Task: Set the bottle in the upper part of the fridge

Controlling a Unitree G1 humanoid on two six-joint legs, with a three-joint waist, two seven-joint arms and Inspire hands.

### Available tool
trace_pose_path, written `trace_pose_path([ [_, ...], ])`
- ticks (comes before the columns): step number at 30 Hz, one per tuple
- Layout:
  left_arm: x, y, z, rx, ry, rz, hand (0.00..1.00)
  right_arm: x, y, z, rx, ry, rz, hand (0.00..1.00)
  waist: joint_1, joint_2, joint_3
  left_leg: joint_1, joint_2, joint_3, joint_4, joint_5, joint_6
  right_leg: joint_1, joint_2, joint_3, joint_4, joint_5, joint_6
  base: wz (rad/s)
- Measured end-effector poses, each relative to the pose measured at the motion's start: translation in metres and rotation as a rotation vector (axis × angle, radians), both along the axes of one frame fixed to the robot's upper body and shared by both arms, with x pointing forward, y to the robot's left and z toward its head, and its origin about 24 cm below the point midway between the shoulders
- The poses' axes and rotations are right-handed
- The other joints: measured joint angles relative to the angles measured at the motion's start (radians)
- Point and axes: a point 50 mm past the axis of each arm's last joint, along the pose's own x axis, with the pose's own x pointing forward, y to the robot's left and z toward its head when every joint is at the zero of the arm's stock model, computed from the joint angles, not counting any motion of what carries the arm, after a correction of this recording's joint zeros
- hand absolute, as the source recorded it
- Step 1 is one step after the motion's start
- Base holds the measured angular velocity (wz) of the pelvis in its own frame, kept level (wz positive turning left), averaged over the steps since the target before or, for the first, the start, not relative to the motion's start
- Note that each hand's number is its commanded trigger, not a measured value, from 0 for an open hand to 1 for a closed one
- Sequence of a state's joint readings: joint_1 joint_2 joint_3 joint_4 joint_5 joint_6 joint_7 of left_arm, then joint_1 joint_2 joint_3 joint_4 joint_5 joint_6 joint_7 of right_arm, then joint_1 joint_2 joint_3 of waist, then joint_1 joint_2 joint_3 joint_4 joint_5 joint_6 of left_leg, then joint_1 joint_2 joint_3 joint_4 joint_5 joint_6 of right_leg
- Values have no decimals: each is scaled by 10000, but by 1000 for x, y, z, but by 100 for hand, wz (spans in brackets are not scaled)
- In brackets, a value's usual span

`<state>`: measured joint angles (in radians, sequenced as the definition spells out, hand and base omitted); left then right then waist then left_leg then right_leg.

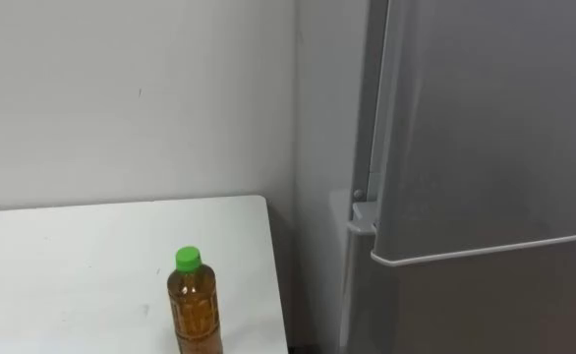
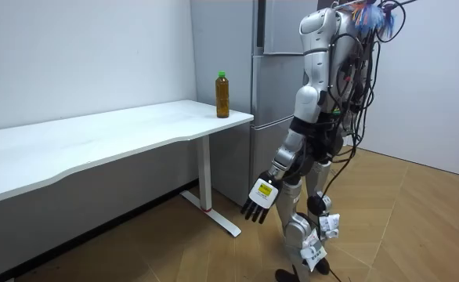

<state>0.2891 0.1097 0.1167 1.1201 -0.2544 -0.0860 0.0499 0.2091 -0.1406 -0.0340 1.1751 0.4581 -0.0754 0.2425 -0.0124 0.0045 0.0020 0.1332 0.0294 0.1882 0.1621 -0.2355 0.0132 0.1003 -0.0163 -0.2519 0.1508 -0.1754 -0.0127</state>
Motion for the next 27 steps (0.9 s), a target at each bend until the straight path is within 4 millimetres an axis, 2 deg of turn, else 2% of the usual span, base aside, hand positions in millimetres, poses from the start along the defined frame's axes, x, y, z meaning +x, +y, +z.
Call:
trace_pose_path([
  [10,8,1,0,415,196,-1308,0,0,-1,0,-3,17,17,0,-95,27,-9,-19,-23,50,-14,1,1,40,-8,5,9,0,3,0],
  [19,8,0,0,535,276,-1228,0,0,-1,0,14,15,4,0,-90,23,-4,15,-22,17,7,1,1,73,-6,35,-6,-2,5,0],
  [27,20,8,2,1065,-16,-763,0,1,-1,0,-87,86,-9,0,25,31,4,23,-14,-22,32,1,1,40,-9,-5,-8,-3,5,0],
])
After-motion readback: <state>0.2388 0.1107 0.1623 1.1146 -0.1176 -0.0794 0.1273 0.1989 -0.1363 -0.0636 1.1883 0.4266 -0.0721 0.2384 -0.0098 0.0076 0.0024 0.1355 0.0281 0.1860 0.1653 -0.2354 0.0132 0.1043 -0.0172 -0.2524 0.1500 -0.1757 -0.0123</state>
